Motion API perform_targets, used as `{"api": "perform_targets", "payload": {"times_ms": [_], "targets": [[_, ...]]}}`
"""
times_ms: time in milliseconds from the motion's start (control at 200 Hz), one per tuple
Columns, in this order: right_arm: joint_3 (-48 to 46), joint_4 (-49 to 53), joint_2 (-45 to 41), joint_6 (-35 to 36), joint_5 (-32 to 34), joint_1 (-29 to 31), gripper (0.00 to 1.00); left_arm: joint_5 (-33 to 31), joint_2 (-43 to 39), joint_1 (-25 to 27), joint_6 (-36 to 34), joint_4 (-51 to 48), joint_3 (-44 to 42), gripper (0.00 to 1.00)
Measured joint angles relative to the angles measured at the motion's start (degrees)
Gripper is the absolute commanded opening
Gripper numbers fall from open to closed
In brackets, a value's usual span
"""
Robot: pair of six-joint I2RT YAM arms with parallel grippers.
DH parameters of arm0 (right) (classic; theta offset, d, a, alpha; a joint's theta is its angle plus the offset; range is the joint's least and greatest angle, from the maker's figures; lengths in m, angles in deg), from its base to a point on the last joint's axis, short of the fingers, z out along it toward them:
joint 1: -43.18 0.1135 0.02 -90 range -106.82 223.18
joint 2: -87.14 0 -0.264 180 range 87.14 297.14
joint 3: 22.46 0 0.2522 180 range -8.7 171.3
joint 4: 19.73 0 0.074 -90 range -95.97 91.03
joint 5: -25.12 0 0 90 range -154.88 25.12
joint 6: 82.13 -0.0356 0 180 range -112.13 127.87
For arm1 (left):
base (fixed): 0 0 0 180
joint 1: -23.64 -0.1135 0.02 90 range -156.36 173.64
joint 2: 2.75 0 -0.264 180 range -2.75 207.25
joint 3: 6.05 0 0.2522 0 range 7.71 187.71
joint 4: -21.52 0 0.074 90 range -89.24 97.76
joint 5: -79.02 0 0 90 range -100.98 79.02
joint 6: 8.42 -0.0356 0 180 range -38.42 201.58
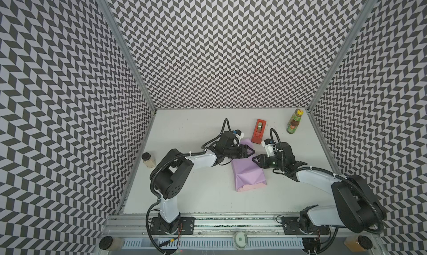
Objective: Wrap the gift box in paper
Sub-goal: 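Release the flap and draw the left gripper back toward the box edge nearest it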
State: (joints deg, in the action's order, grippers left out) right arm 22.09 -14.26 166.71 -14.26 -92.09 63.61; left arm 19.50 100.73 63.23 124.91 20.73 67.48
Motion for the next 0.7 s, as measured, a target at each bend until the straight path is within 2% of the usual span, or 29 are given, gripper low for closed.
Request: {"api": "perform_targets", "payload": {"times_ms": [185,305,496,701], "targets": [[0.0,-0.07,0.0,-0.02,-0.04,0.0,0.3,-3.82,-13.92,-3.02,-0.04,-2.82,-8.81,0.73],[0.0,-0.11,0.02,-0.02,-0.07,0.0,0.3,-6.91,-21.2,-3.63,0.39,-4.15,-15.67,0.75],[0.0,-0.11,0.02,-0.02,-0.09,0.0,0.3,-5.9,-14.53,-3.37,1.31,-5.09,-16.65,0.81],[0.0,-0.13,0.02,-0.02,-0.11,0.0,0.3,-5.2,-8.72,-2.82,1.27,-5.35,-14.05,0.83]]}}
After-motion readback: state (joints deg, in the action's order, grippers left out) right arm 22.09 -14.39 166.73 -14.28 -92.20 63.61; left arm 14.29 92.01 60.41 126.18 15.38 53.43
